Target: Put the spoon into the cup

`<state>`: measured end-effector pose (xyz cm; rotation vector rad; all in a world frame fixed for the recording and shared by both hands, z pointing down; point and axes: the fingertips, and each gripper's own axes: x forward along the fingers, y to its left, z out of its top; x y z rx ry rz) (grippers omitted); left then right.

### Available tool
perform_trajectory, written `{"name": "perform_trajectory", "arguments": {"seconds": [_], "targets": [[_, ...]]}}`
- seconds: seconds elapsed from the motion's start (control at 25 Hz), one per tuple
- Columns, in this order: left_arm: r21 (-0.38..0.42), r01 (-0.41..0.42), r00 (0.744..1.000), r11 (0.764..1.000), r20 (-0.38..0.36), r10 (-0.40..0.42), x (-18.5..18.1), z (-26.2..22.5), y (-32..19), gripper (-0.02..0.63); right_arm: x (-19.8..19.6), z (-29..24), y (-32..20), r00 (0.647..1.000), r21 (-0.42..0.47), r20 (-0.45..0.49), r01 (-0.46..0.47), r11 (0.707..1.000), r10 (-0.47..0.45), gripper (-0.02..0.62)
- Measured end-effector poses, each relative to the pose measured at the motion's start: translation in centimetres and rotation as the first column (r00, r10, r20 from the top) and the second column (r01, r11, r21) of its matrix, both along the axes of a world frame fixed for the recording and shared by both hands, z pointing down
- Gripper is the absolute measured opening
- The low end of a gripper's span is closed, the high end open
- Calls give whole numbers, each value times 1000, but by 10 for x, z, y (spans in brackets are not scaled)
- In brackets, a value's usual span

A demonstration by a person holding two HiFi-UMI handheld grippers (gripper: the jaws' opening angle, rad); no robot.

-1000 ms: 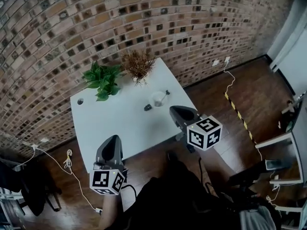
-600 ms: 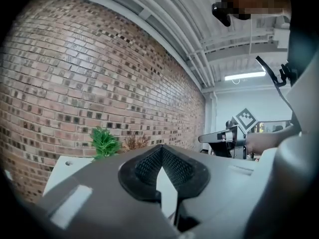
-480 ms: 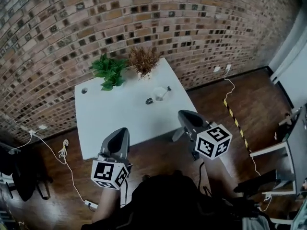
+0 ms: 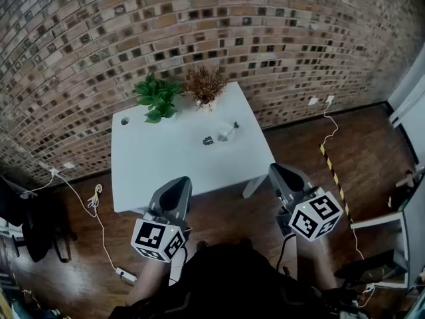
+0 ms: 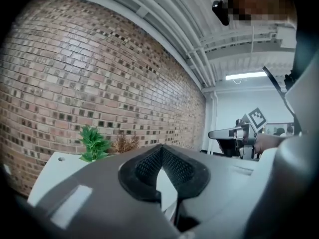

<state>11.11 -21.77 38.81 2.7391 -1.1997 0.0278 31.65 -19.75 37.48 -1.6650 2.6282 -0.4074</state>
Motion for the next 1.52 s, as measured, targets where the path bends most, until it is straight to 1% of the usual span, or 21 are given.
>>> {"name": "perform_trajectory", "arguments": {"seconds": [0.12, 0.28, 0.44, 0.52, 0.68, 0.92, 1.08, 1.52], "targets": [[-11, 21, 1000, 1000, -5, -22, 6, 1, 0, -6, 11, 1, 5, 1000, -1, 4, 2, 1000, -2, 6], [-8, 27, 999, 1000, 23, -27, 17, 5, 1, -6, 24, -3, 12, 1000, 12, -3, 5, 1000, -5, 6], [-24, 44, 999, 999, 22, -43, 21, 7, 1, -6, 30, -5, 13, 1000, 15, 1, 14, 1000, -14, 6], [-17, 33, 999, 999, 28, -33, 25, 5, 4, -6, 32, -6, 13, 1000, 14, 7, 14, 1000, -14, 6], [24, -13, 998, 1000, 58, 11, 39, 0, 14, -6, 34, -4, 13, 1000, 19, 5, 18, 1000, -18, 6], [23, 1, 998, 1000, 66, -3, 35, -2, 13, -6, 32, -2, 9, 1000, 22, -1, 28, 999, -28, 6], [38, -19, 996, 999, 82, 16, 35, -4, 16, -6, 32, -3, 8, 1000, 20, 6, 24, 1000, -24, 6], [17, -7, 998, 1000, 68, 6, 35, -4, 16, -6, 30, -3, 8, 1000, 21, 0, 21, 1000, -21, 6]]}}
